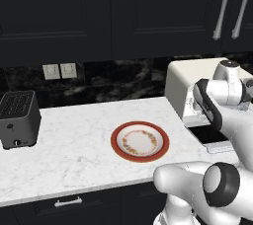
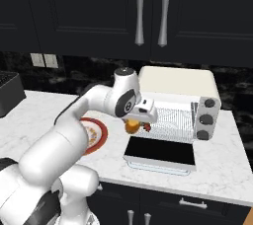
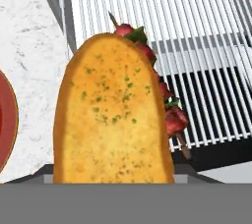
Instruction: Pick up the kebab skewer and baguette bread, and place them inside the toaster oven. Close the toaster oven door and start by setting the timer.
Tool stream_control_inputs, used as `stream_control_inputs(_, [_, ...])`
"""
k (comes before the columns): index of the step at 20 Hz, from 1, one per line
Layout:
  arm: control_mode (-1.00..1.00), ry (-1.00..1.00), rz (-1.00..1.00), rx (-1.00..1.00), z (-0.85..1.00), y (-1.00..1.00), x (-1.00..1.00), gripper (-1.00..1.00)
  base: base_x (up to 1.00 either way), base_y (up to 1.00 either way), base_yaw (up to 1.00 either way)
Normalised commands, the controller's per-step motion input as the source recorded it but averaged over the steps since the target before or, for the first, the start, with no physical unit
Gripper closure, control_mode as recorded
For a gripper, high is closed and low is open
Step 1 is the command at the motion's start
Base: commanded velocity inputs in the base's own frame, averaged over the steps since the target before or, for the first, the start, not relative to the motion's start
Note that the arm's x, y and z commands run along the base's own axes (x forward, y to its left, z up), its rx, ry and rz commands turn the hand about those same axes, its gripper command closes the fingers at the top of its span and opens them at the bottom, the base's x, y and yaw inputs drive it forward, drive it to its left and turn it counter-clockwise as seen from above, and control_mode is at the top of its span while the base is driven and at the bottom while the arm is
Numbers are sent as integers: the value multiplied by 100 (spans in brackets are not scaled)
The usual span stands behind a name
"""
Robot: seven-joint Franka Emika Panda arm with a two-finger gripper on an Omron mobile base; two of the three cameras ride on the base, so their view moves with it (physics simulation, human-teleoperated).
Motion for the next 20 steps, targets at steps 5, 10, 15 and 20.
stream_control_inputs(5, [-100, -9, -24, 0, -7, -89, 40, 100, 0, 0, 0])
stream_control_inputs(10, [-100, -7, -14, 0, -1, -95, 30, 100, 0, 0, 0])
stream_control_inputs(15, [-100, -4, -1, 1, -24, -56, 30, 100, 0, 0, 0])
stream_control_inputs(20, [-100, -4, 0, 5, -13, -25, 40, 100, 0, 0, 0])
